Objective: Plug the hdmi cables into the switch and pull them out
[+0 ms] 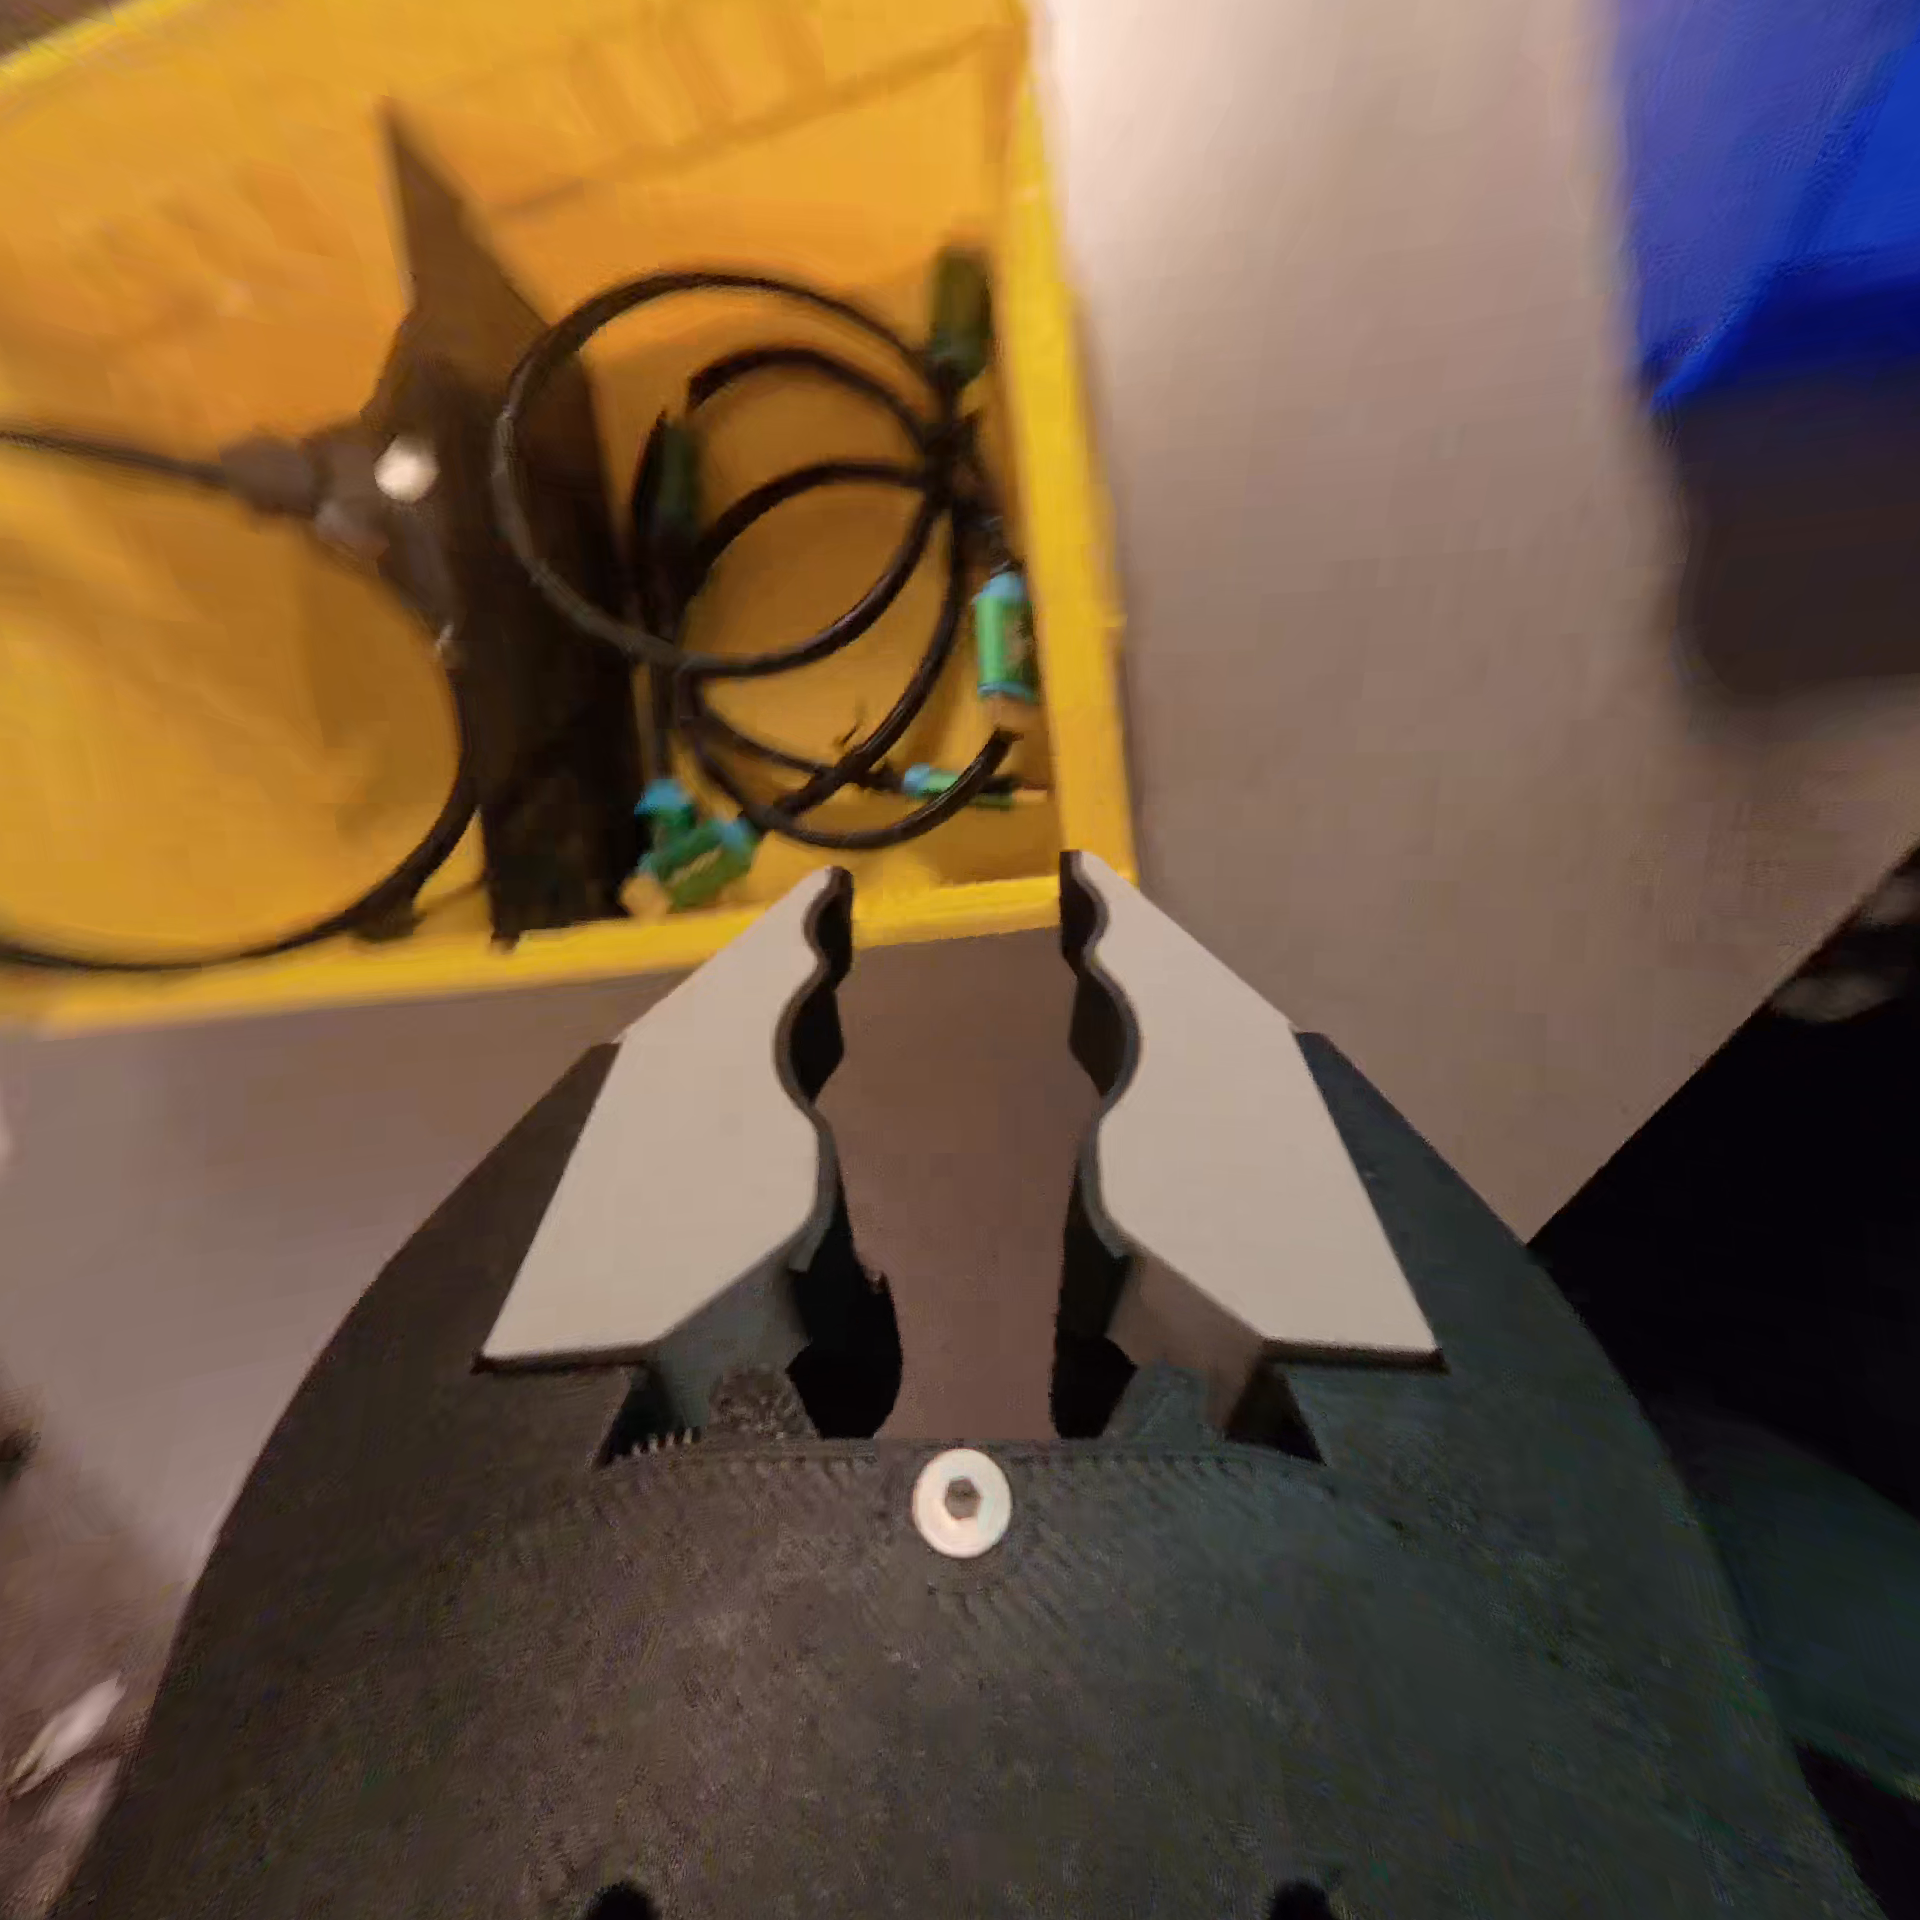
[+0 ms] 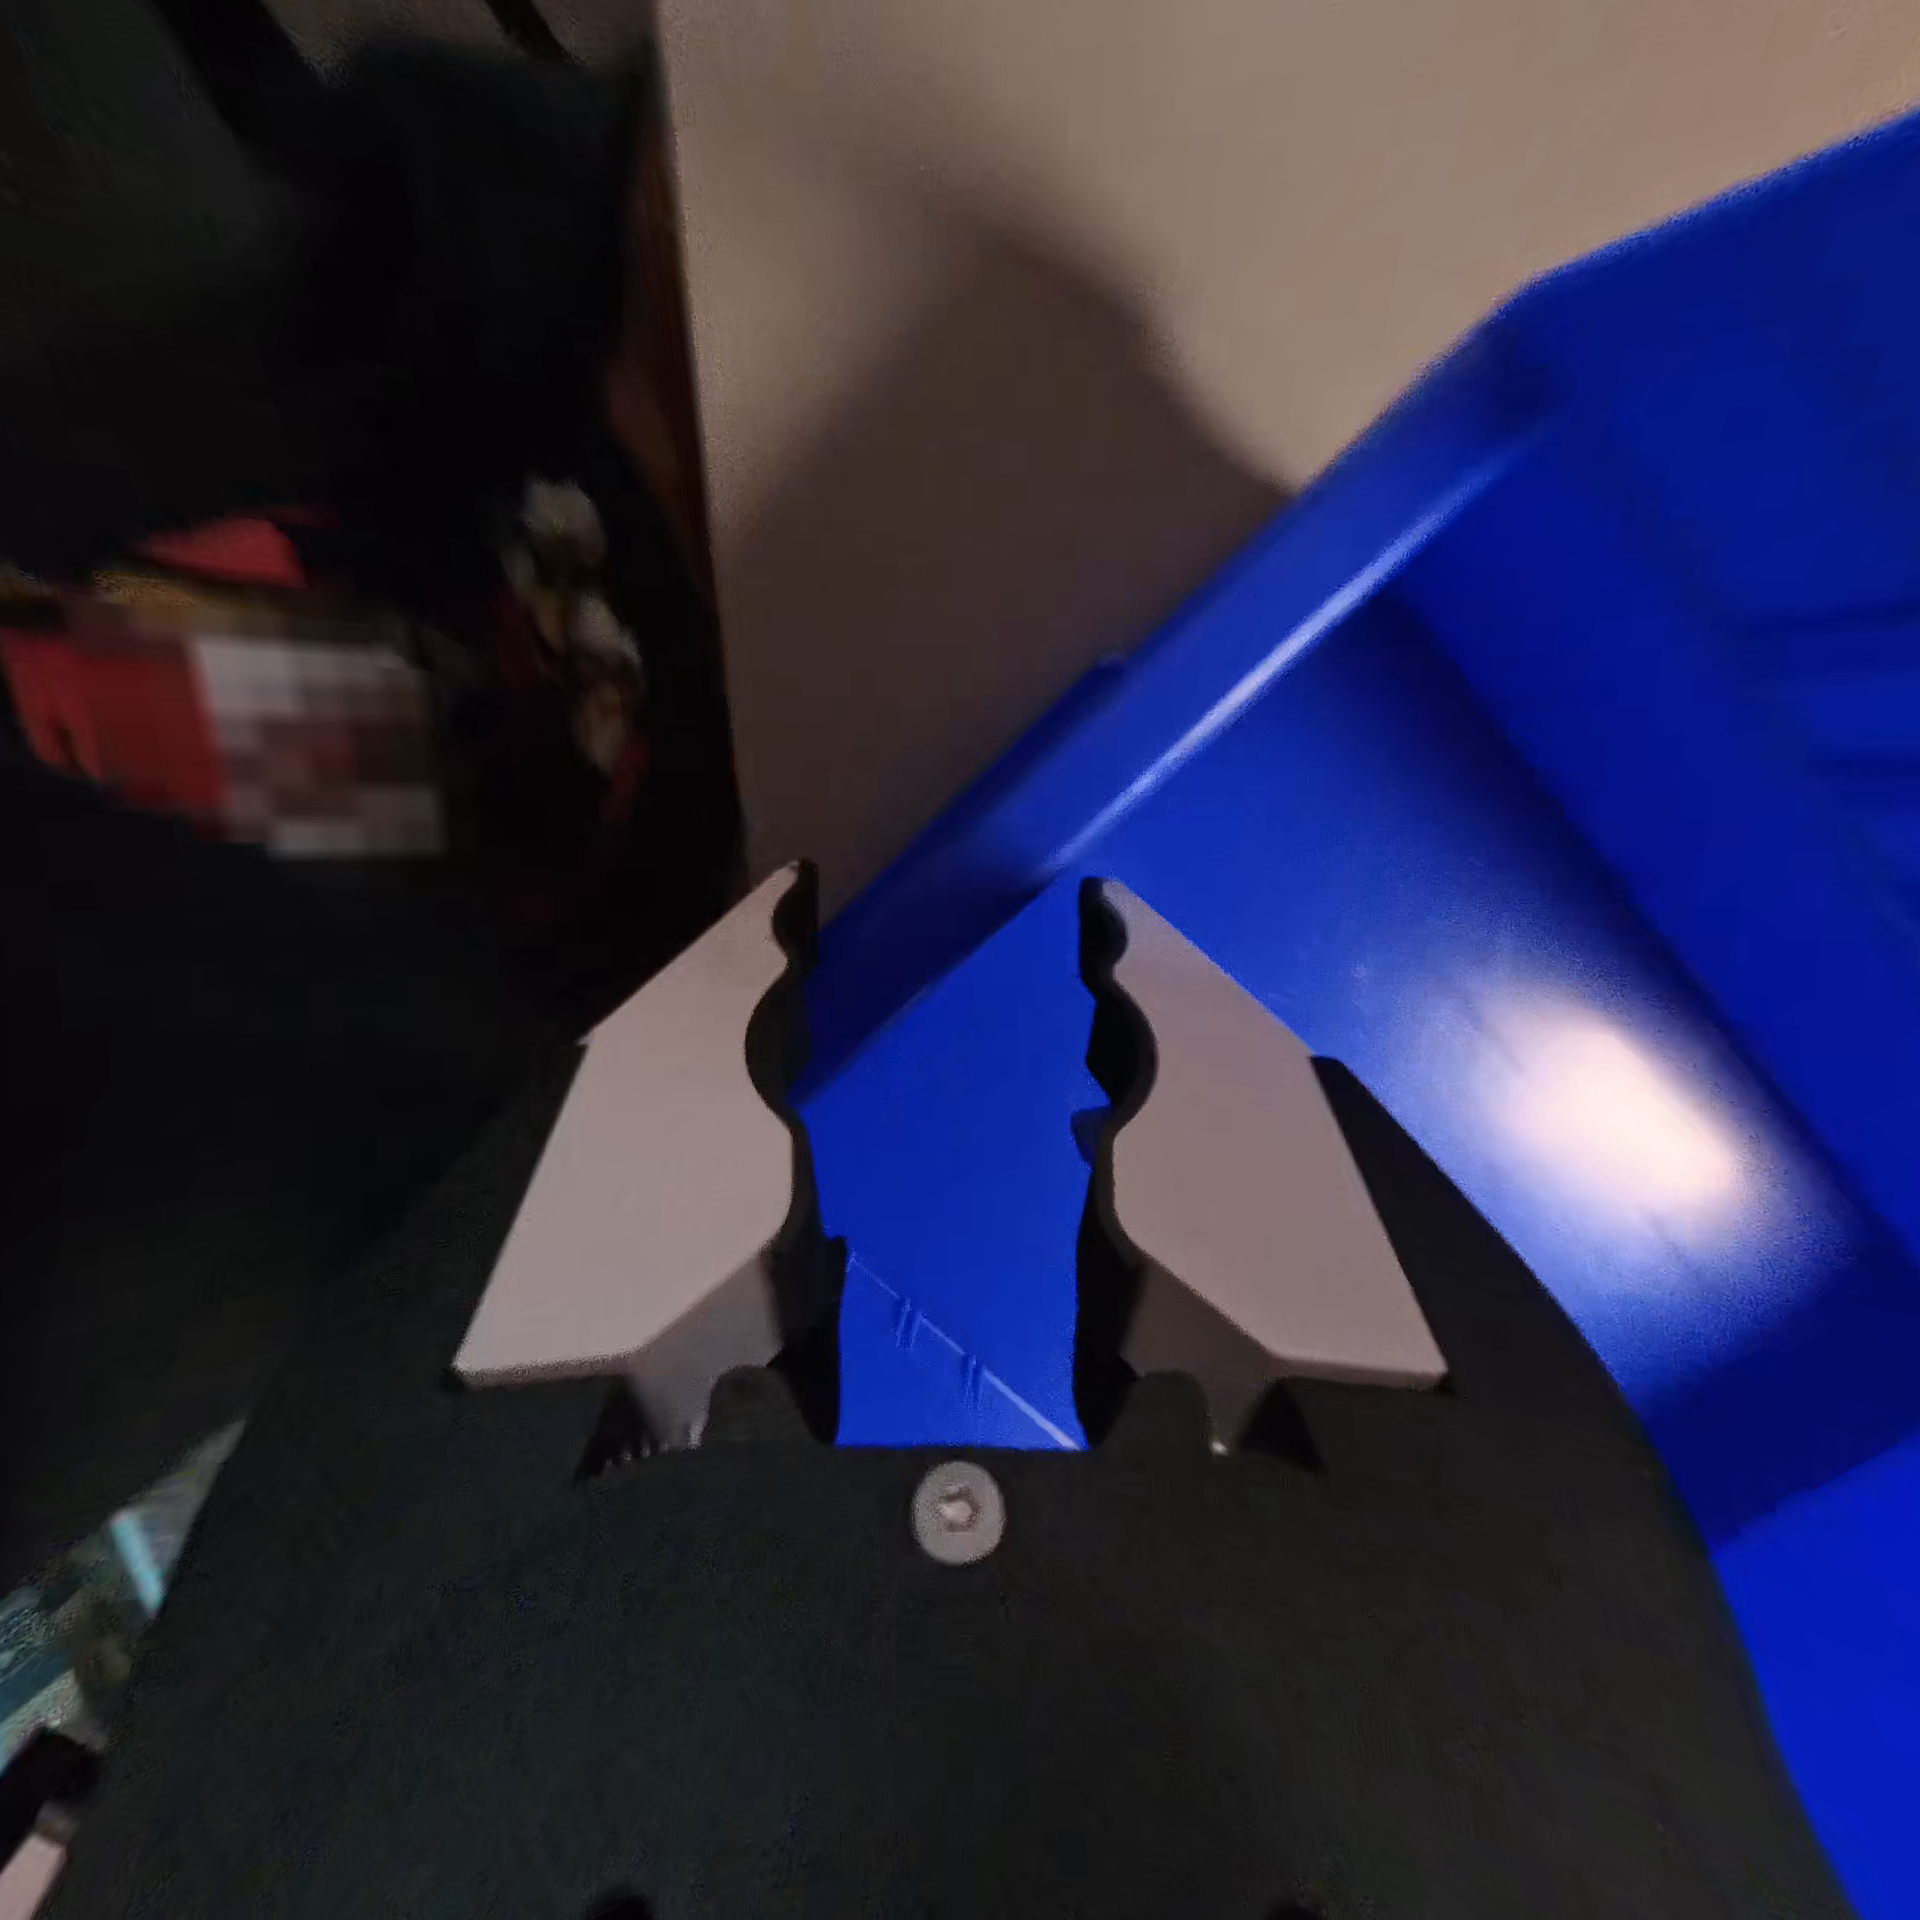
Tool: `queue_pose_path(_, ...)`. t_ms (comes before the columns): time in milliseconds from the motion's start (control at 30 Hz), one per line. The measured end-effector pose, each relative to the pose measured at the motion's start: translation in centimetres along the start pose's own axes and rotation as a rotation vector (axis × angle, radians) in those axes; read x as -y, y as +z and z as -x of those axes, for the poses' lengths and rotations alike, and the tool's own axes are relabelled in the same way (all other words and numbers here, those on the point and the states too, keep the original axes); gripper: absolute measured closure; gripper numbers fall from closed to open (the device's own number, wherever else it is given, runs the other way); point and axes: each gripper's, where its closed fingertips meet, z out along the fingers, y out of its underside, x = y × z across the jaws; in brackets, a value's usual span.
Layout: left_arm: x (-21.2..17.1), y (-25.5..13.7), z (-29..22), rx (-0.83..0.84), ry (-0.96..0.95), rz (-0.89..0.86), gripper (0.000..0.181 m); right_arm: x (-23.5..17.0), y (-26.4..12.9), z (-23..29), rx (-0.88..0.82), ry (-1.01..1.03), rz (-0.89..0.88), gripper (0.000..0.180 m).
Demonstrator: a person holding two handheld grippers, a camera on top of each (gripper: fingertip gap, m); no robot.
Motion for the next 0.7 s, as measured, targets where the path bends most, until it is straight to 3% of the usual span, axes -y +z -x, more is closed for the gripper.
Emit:
queue_pose_path(33, -1.4, -1.0, 0.7, 0.064, 0.007, 0.069, 0.128, -1.2, -0.7, -0.7, -0.056, 0.024, 0.014, 0.125)
queue_pose_path(67, -2.2, -2.1, 1.1, 0.123, 0.013, 0.102, 0.117, -1.9, -1.5, -1.3, -0.109, 0.057, 0.004, 0.125)
queue_pose_path(167, 0.6, -3.9, -0.3, 0.164, 0.032, -0.015, 0.117, -2.0, -3.2, -2.6, -0.209, 0.134, -0.086, 0.122)
queue_pose_path(233, 3.1, -2.1, -2.3, 0.124, 0.076, -0.066, 0.118, -2.1, -2.8, -3.0, -0.231, 0.138, -0.092, 0.124)
queue_pose_path(300, 3.6, 1.7, -3.5, 0.089, 0.094, -0.008, 0.123, -3.2, -1.5, -3.0, -0.231, 0.099, -0.017, 0.136)
queue_pose_path(400, 2.4, 6.6, -3.4, 0.068, 0.027, 0.062, 0.138, -4.2, -1.3, -2.2, -0.179, 0.063, 0.0, 0.149)
queue_pose_path(467, 0.9, 7.1, -2.3, 0.114, -0.033, 0.061, 0.149, -6.2, -1.9, -1.8, -0.174, 0.005, 0.047, 0.149)
queue_pose_path(633, -4.9, 4.2, -2.0, 0.101, -0.134, 0.108, 0.142, -14.3, -5.1, -2.8, -0.313, 0.012, 0.244, 0.147)
queue_pose_path(700, -6.2, 2.7, -2.1, 0.115, -0.184, 0.084, 0.12, -14.4, -6.7, -3.6, -0.401, 0.144, 0.114, 0.132)
